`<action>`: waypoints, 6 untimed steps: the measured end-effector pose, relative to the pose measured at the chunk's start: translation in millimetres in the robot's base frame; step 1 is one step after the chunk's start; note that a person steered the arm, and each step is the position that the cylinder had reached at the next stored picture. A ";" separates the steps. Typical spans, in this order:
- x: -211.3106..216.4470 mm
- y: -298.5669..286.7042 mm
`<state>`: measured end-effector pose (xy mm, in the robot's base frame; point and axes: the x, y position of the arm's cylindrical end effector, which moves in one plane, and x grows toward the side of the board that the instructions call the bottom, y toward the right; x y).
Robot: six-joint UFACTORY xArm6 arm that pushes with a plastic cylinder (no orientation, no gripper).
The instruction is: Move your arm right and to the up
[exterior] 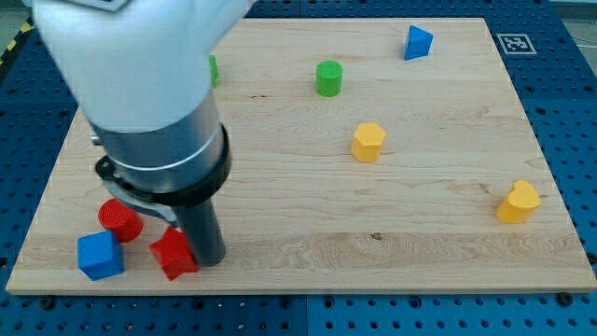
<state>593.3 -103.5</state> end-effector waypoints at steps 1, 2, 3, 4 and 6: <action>0.0 -8.1; -2.9 -9.8; -21.9 55.4; -52.5 107.0; -64.9 192.6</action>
<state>528.4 89.1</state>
